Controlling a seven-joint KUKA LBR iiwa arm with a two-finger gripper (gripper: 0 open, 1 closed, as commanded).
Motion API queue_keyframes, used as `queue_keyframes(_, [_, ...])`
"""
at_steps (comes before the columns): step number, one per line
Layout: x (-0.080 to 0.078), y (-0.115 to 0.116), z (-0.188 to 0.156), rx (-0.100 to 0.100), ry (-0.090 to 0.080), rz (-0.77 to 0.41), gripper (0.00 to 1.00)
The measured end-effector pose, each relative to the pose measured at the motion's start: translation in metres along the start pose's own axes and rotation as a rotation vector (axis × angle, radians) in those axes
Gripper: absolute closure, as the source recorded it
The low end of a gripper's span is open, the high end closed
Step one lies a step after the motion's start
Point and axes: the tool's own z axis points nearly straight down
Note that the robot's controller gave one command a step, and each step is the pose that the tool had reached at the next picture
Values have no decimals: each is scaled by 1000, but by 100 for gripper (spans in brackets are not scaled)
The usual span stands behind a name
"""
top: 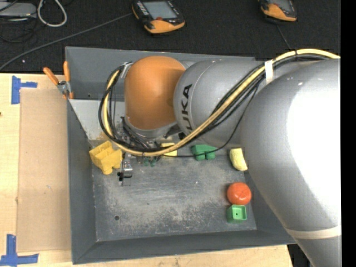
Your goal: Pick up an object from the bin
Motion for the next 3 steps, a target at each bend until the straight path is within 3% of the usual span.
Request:
queue_keyframes(1, [-1,29,30,2,-9,-8,0])
queue_keyframes(2, [-12,12,42,-1,-3,28,100])
queue_keyframes(3, [-12,12,43,-1,-3,29,100])
